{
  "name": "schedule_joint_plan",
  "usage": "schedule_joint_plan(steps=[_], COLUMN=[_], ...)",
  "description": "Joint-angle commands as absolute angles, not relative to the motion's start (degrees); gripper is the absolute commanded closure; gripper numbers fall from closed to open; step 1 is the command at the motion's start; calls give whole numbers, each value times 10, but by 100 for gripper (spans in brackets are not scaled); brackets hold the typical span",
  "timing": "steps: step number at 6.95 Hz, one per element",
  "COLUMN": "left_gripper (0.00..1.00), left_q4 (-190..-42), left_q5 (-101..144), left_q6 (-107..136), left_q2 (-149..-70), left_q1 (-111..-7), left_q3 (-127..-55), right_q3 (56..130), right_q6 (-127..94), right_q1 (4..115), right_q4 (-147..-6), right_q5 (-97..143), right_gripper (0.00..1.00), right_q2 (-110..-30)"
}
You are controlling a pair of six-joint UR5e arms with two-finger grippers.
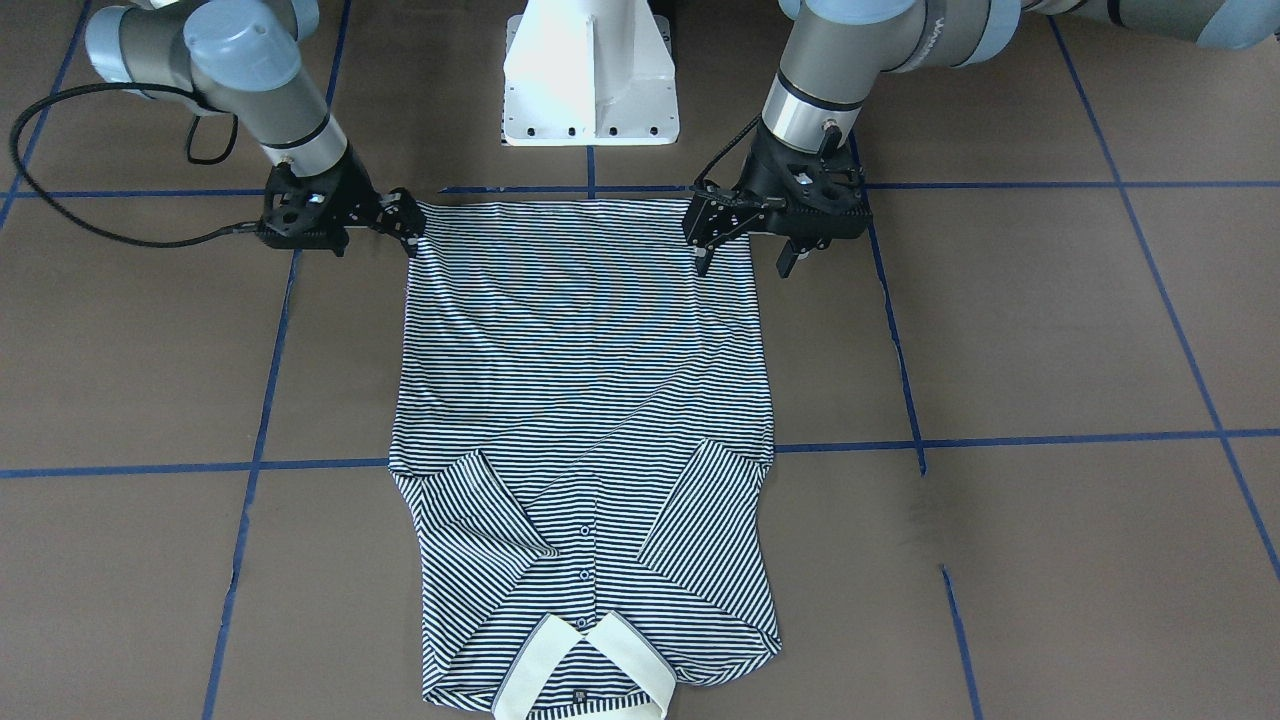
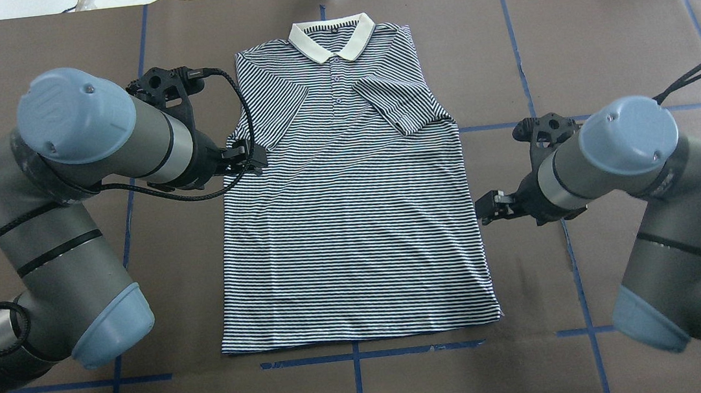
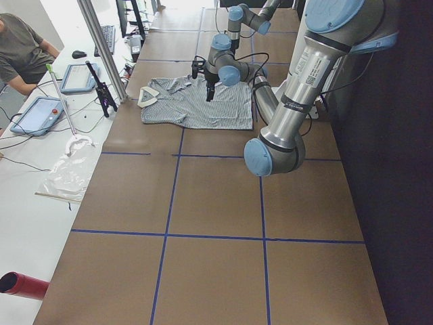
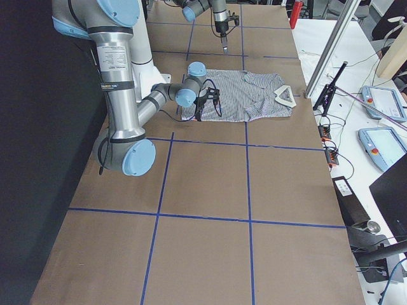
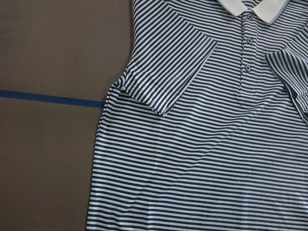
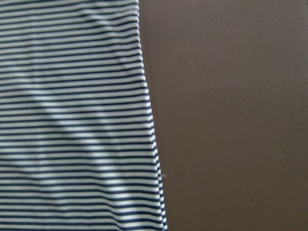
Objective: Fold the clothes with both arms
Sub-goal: 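Move both grippers to the hem corners nearest the robot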
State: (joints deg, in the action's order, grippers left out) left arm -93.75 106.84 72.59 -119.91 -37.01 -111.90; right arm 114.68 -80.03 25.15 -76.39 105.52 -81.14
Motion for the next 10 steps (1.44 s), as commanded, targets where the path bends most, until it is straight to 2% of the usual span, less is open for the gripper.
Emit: schedule_joint_plan(steps=[1,4,6,7,8,9,10], left_gripper=[0,0,0,0,0,0,0], left_q4=[-938,-939,-940,-940,-940,-940,-940], left_q5=[1069,1070,1070,1071,1071,1071,1071], left_q6=[727,728,728,727,727,728,727], left_q2=[-1200,-1200,-1198,-1199,-1199,-1199,-1199], left_q1=[-370,-370,-370,-370,-370,-370,-370], left_q3=[-1127,-1128,-1128,-1128,-1128,-1127,-1127], right_q3=[1151,1136,1131,1134,1138,1139,1139], right_q6=[-861,-861,-861,-861,-860,-861,-861], right_q1=[171,152,149,150,151,152,152], right_q4=[-757,-762,-764,-764,-764,-764,-764], right_q5=[993,990,991,991,995,996,992], right_gripper=[0,2,14,43,79,96,100], right_q2=[-816,-813,-809,-813,-816,-817,-817])
